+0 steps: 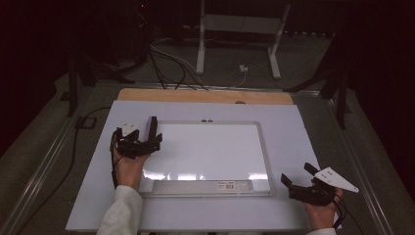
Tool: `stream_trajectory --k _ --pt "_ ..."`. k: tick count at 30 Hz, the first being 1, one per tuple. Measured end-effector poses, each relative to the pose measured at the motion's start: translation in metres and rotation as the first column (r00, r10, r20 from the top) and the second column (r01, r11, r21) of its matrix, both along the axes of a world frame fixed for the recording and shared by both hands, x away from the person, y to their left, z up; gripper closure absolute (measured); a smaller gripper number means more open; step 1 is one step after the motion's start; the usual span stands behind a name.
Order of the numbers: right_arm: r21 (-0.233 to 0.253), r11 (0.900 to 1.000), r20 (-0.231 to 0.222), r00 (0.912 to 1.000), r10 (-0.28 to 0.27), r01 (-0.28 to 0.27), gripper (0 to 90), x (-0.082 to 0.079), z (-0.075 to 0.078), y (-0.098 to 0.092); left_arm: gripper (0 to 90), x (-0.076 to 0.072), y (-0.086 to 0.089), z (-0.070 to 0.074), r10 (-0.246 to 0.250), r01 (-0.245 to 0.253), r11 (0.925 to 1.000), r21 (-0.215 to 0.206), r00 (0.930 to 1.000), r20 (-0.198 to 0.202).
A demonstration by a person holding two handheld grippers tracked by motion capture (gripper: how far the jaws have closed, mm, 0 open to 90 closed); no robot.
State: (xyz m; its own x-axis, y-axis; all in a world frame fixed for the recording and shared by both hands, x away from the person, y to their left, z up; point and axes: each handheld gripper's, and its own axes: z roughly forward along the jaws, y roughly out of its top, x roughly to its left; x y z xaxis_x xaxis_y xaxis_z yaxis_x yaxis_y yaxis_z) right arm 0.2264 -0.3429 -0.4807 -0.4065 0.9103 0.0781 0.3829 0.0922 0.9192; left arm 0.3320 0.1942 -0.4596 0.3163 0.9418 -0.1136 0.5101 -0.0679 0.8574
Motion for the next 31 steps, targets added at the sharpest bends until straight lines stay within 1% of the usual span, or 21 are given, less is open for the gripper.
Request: stream_trajectory --k 2,4,7,8,12,16,18,20,21,24,26,31 --pt "-0.001 1.000 0.002 1.0000 0.002 -0.002 0.1 0.000 0.000 0.000 1.3 -0.011 0.004 0.001 -0.038 0.038 0.9992 0.016 0.9990 0.021" --pt "-0.002 1.000 0.002 1.0000 0.004 -0.004 0.1 0.000 0.000 0.001 0.6 -0.020 0.008 0.001 -0.060 0.059 0.9980 0.023 0.9976 0.034" --pt "-0.004 1.000 0.002 1.0000 0.007 -0.007 0.1 -0.001 0.000 0.003 0.5 -0.037 0.015 0.000 -0.102 0.100 0.9946 0.028 0.9926 0.067" --pt "-0.004 1.000 0.003 1.0000 0.008 -0.008 0.1 -0.001 0.000 0.004 0.5 -0.042 0.017 0.000 -0.109 0.108 0.9939 0.026 0.9908 0.080" --pt "-0.005 1.000 0.004 1.0000 0.007 -0.007 0.1 0.000 0.000 0.004 0.4 -0.060 0.024 -0.004 -0.130 0.129 0.9916 0.013 0.9858 0.107" --pt "-0.005 1.000 0.008 1.0000 0.003 -0.003 0.0 0.000 0.000 0.004 0.4 -0.077 0.033 -0.011 -0.124 0.125 0.9922 0.003 0.9829 0.136" --pt "-0.006 1.000 0.010 0.9999 0.002 -0.002 0.1 -0.001 0.000 0.004 0.5 -0.084 0.037 -0.015 -0.111 0.113 0.9936 -0.006 0.9824 0.151" --pt "-0.007 1.000 0.013 0.9999 0.000 0.000 0.1 -0.001 0.000 0.004 0.5 -0.090 0.040 -0.017 -0.106 0.106 0.9944 0.006 0.9817 0.159" --pt "-0.005 1.000 0.014 0.9999 -0.001 0.001 0.0 -0.001 0.001 0.003 0.5 -0.092 0.041 -0.017 -0.101 0.102 0.9948 0.004 0.9813 0.164" --pt "-0.005 1.000 0.012 0.9999 -0.007 0.007 0.0 -0.001 0.001 0.003 0.5 -0.096 0.044 -0.015 -0.091 0.093 0.9957 0.002 0.9781 0.187" --pt "-0.007 1.000 0.014 0.9999 -0.010 0.010 0.0 0.000 0.000 0.002 0.5 -0.097 0.046 -0.014 -0.079 0.082 0.9966 -0.009 0.9763 0.201" --pt "-0.007 1.000 0.010 0.9998 -0.019 0.019 0.0 0.000 0.000 0.001 0.5 -0.098 0.049 -0.015 -0.073 0.076 0.9971 -0.007 0.9755 0.207"
